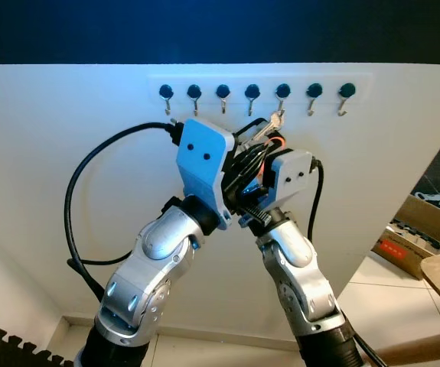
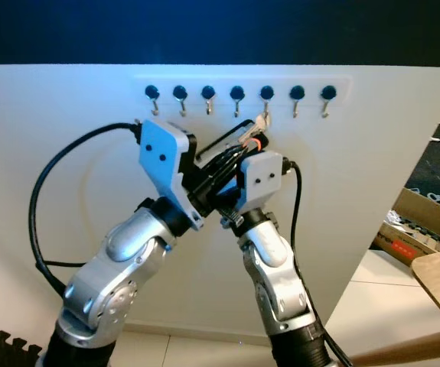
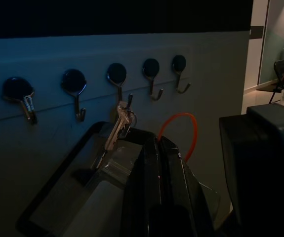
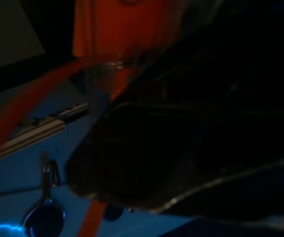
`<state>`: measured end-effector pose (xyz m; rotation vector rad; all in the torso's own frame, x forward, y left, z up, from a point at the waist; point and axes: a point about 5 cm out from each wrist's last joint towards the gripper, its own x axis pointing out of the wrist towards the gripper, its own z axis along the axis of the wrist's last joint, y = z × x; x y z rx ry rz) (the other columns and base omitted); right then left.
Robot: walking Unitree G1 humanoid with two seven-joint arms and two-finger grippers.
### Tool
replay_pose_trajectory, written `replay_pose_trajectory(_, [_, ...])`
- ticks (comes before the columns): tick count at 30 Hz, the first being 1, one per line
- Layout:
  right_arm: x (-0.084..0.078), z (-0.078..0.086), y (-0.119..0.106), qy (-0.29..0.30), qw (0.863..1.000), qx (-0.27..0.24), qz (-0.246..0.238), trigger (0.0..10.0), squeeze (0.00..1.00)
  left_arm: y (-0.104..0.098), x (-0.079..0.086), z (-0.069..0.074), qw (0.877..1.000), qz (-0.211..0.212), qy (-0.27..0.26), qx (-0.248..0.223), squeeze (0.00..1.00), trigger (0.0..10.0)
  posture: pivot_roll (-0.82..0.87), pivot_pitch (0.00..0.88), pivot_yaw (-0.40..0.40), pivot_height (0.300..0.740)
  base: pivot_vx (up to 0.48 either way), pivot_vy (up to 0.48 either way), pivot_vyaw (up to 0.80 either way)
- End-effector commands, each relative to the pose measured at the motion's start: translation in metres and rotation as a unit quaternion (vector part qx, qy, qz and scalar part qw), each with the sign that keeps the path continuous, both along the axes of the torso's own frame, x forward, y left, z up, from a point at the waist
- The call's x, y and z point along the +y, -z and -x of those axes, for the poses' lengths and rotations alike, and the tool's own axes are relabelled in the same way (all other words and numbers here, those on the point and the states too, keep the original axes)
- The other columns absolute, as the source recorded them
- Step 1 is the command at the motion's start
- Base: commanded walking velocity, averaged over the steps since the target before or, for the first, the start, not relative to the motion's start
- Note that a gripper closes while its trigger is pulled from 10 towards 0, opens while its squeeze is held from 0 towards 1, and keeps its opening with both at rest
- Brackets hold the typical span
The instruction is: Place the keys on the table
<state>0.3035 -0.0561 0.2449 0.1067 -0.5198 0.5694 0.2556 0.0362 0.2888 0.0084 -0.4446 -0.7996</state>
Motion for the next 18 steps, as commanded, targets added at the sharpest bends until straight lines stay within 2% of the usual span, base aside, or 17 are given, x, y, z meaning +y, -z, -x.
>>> replay_pose_trajectory(1, [0.000, 0.007, 0.002, -0.013, 1.000, 0.000, 0.011, 10.0, 0.00, 0.004, -0.003, 0.001, 1.000, -0.001, 0.004, 0.005, 0.00, 10.0, 0.03, 0.099, 0.022, 0.740, 0.000, 0.000, 0.00])
replay_pose_trajectory(3, [-0.010, 0.010, 0.016, 0.000, 0.999, 0.021, 0.027, 10.0, 0.00, 0.006, -0.001, -0.002, 1.000, -0.003, -0.005, 0.006, 0.00, 10.0, 0.02, 0.094, 0.018, 0.740, 0.000, 0.000, 0.00])
replay_pose_trajectory(4, [-0.010, 0.010, 0.016, 0.000, 0.999, 0.021, 0.027, 10.0, 0.00, 0.006, -0.001, -0.002, 1.000, -0.003, -0.005, 0.006, 0.00, 10.0, 0.02, 0.094, 0.018, 0.740, 0.000, 0.000, 0.00])
replay_pose_trajectory(6, [-0.023, 0.015, 0.039, 0.020, 0.997, 0.056, 0.049, 10.0, 0.00, 0.008, 0.002, -0.006, 1.000, -0.007, -0.016, 0.007, 0.00, 10.0, 0.02, 0.096, 0.020, 0.740, 0.000, 0.000, 0.00])
replay_pose_trajectory(7, [-0.023, 0.015, 0.039, 0.020, 0.997, 0.056, 0.049, 10.0, 0.00, 0.008, 0.002, -0.006, 1.000, -0.007, -0.016, 0.007, 0.00, 10.0, 0.02, 0.096, 0.020, 0.740, 0.000, 0.000, 0.00])
replay_pose_trajectory(9, [-0.037, 0.023, 0.063, 0.042, 0.993, 0.091, 0.064, 10.0, 0.00, 0.009, 0.006, -0.011, 0.999, -0.011, -0.033, 0.006, 0.00, 10.0, 0.00, 0.102, 0.027, 0.740, 0.000, 0.000, 0.00])
replay_pose_trajectory(15, [-0.053, 0.042, 0.077, 0.053, 0.989, 0.117, 0.077, 10.0, 0.00, 0.010, 0.016, -0.018, 0.998, -0.022, -0.053, 0.002, 0.00, 10.0, -0.02, 0.110, 0.043, 0.740, 0.000, 0.000, 0.00])
replay_pose_trajectory(17, [-0.060, 0.054, 0.066, 0.043, 0.990, 0.110, 0.083, 10.0, 0.00, 0.020, 0.018, -0.021, 0.997, -0.063, -0.042, 0.006, 0.00, 10.0, -0.03, 0.120, 0.061, 0.740, 0.000, 0.000, 0.00])
replay_pose_trajectory(18, [-0.060, 0.054, 0.066, 0.043, 0.990, 0.110, 0.083, 10.0, 0.00, 0.020, 0.018, -0.021, 0.997, -0.063, -0.042, 0.006, 0.00, 10.0, -0.03, 0.120, 0.061, 0.740, 0.000, 0.000, 0.00])
